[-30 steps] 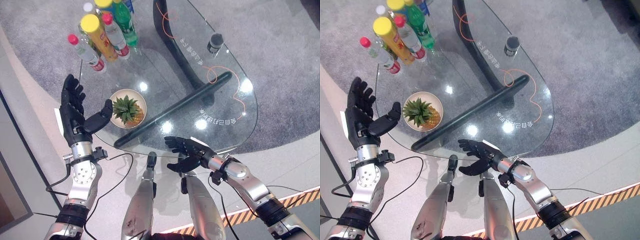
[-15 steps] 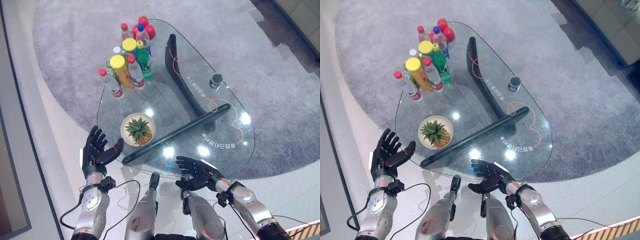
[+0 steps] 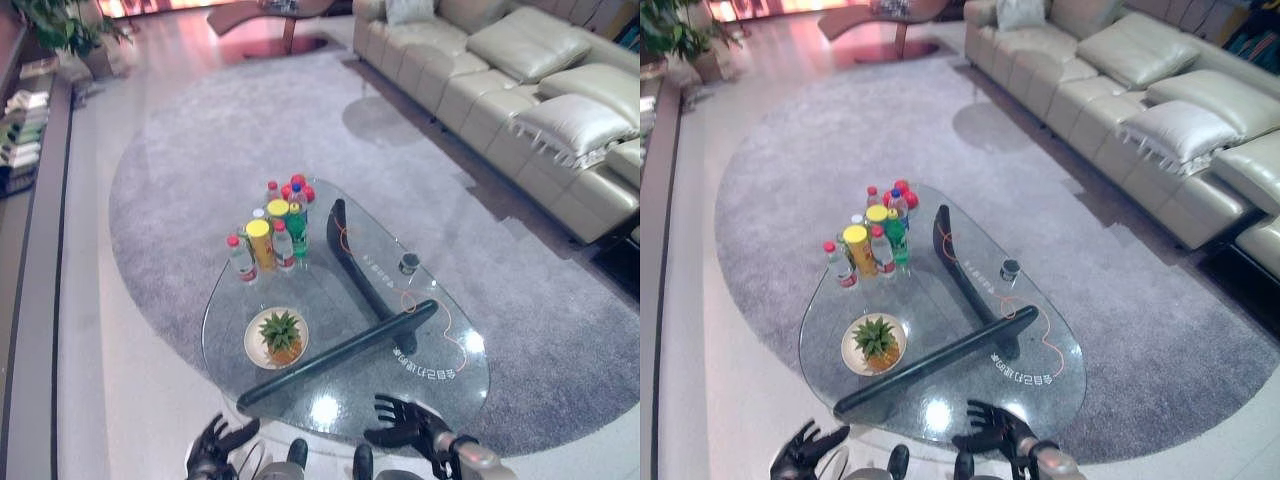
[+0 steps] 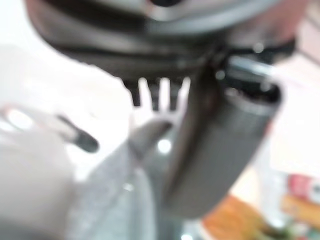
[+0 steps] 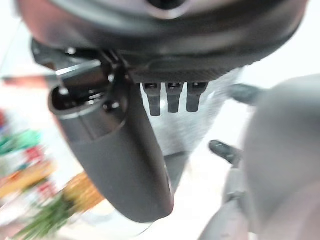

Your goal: Pick up the fruit to the plate

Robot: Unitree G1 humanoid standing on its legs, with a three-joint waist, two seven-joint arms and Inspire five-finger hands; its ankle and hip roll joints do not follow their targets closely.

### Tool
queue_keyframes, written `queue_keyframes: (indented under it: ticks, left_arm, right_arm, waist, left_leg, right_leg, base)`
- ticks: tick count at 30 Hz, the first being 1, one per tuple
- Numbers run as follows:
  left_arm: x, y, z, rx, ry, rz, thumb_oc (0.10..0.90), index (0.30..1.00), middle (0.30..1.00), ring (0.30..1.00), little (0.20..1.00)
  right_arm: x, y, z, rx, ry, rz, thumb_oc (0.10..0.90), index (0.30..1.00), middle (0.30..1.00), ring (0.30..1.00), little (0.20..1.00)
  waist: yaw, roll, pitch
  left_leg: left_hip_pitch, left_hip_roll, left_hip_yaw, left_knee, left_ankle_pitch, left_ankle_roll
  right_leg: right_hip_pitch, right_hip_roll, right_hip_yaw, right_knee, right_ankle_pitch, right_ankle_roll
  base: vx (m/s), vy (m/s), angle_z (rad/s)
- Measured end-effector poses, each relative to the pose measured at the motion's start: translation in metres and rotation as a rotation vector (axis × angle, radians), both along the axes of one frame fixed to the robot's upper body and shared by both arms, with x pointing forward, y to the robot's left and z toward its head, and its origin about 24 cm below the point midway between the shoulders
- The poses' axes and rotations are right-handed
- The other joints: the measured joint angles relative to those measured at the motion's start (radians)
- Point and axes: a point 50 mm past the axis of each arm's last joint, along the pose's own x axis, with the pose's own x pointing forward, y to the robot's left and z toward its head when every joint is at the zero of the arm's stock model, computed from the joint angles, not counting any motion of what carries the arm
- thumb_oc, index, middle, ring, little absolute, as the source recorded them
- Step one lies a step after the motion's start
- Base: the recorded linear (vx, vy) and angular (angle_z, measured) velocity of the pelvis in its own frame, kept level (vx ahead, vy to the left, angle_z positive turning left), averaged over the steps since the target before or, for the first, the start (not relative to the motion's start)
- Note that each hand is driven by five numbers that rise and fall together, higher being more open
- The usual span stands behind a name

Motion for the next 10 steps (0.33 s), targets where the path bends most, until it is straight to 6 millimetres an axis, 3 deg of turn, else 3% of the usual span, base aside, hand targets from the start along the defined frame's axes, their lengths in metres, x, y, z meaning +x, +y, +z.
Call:
queue_keyframes:
  ticks: [2, 6, 10]
  left_arm:
    - [-0.01, 0.0, -0.005, -0.017, 0.051, -0.001, 0.8, 0.9, 0.9, 0.9, 0.9]
    - [-0.022, 0.002, -0.011, -0.035, 0.148, 0.004, 0.8, 0.9, 0.9, 0.9, 0.9]
    - [-0.021, 0.001, -0.012, -0.054, 0.15, -0.012, 0.8, 0.9, 0.9, 0.9, 0.9]
  right_arm:
    - [-0.018, -0.01, -0.008, -0.022, 0.084, -0.059, 0.8, 0.9, 0.9, 0.9, 0.9]
    - [-0.028, -0.014, -0.013, -0.018, 0.128, -0.15, 0.8, 0.9, 0.9, 0.9, 0.9]
    - [-0.038, -0.016, -0.017, -0.031, 0.174, -0.189, 0.8, 0.9, 0.9, 0.9, 0.9]
  waist:
    - [-0.001, 0.009, -0.014]
    - [-0.026, 0.016, -0.048]
    - [-0.027, 0.019, -0.08]
  left_leg:
    - [0.008, -0.002, 0.015, 0.0, -0.002, 0.004]
    - [0.017, -0.001, 0.03, -0.005, -0.005, 0.006]
    - [0.018, 0.005, 0.069, -0.005, -0.007, 0.009]
  right_leg:
    - [0.013, -0.003, 0.007, -0.019, 0.011, 0.003]
    - [0.019, -0.005, 0.009, -0.02, 0.009, 0.0]
    - [0.013, -0.005, 0.028, -0.02, 0.01, -0.006]
  base:
    - [0.05, 0.049, -0.19]
    - [0.04, 0.048, -0.02]
    - [0.03, 0.049, -0.08]
